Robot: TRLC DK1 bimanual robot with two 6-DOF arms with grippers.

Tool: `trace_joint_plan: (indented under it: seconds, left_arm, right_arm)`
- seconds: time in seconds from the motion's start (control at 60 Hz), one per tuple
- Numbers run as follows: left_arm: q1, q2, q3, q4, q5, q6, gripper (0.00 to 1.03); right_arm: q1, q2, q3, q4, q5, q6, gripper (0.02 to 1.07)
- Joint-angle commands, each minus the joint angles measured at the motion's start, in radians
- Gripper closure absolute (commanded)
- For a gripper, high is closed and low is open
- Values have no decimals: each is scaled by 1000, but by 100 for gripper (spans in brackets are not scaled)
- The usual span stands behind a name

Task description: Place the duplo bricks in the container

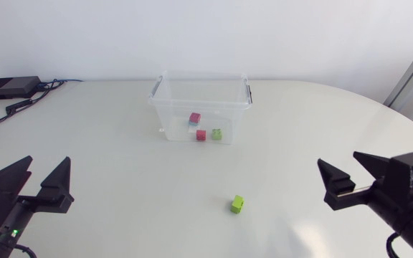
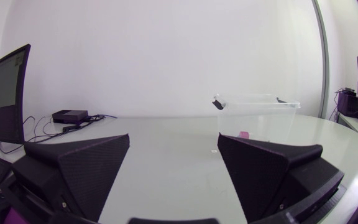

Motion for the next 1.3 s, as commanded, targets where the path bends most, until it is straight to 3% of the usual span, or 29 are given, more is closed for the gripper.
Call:
trace_joint_plan:
  seconds: [0.0,0.15,0.517,0.783,1.283]
  left_arm:
    - [8,-12,-14,-2,-6,11,4]
    - [8,-12,-14,-2,-6,13,4]
    - [8,-12,-14,-2,-6,11,4]
    - [8,-12,-15,-2,-6,11,4]
    - [8,-12,-14,-2,-6,11,4]
  right_arm:
    - [74,119,85,-43,-3,-18,6]
    - [232,328,183,-120,-19,-47,6]
    - [455,733,279,-106,-21,-128,7]
    - [510,967,329,-66,-24,-140,7]
    - [527,1184,416,-37,-32,-147,8]
